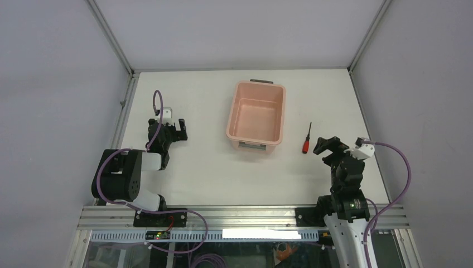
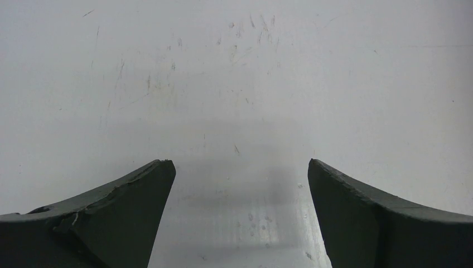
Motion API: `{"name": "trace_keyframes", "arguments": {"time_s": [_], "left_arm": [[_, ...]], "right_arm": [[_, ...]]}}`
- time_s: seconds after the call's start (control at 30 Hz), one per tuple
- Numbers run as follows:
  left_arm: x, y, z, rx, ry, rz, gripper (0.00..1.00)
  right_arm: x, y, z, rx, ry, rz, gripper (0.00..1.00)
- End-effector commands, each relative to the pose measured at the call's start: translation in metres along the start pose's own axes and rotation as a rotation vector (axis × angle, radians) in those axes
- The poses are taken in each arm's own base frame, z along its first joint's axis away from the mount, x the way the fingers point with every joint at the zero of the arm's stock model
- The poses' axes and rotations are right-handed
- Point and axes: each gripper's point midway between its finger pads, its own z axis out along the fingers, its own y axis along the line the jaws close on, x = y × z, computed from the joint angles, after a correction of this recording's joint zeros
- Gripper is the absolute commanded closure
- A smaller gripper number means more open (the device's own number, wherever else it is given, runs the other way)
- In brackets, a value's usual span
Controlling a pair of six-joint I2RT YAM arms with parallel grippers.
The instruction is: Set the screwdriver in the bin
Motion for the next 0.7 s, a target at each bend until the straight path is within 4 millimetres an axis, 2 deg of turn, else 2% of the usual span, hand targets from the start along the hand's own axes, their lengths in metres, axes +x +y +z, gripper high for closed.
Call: {"name": "trace_keyframes", "arguments": {"time_s": [0.0,0.07,0.17,0.2,0.37,0.43,0.53,0.67], "left_arm": [[-0.029,-0.006,0.006,0.011,-0.097,-0.026,0.01],[-0.030,-0.006,0.006,0.012,-0.099,-0.026,0.01],[-0.030,-0.006,0.006,0.010,-0.098,-0.026,0.01],[-0.030,-0.006,0.006,0.011,-0.099,-0.026,0.01],[-0.030,-0.005,0.006,0.011,-0.098,-0.026,0.01],[-0.030,-0.005,0.006,0.011,-0.100,-0.026,0.01],[-0.030,-0.005,0.006,0.011,-0.097,-0.026,0.01],[-0.030,-0.006,0.006,0.012,-0.099,-0.026,0.01]], "right_arm": [[-0.032,0.010,-0.003,-0.006,-0.086,0.070,0.01],[-0.046,0.023,-0.008,-0.053,-0.097,0.060,0.01],[-0.068,0.063,-0.016,-0.231,-0.093,-0.024,0.01],[-0.077,0.070,-0.017,-0.240,-0.090,-0.029,0.01],[-0.116,0.085,0.004,-0.110,0.046,-0.116,0.01],[-0.113,0.088,0.024,-0.043,0.174,-0.171,0.01],[-0.087,0.081,0.054,0.097,0.440,-0.232,0.01],[-0.040,0.081,0.094,0.112,0.667,-0.230,0.01]]}}
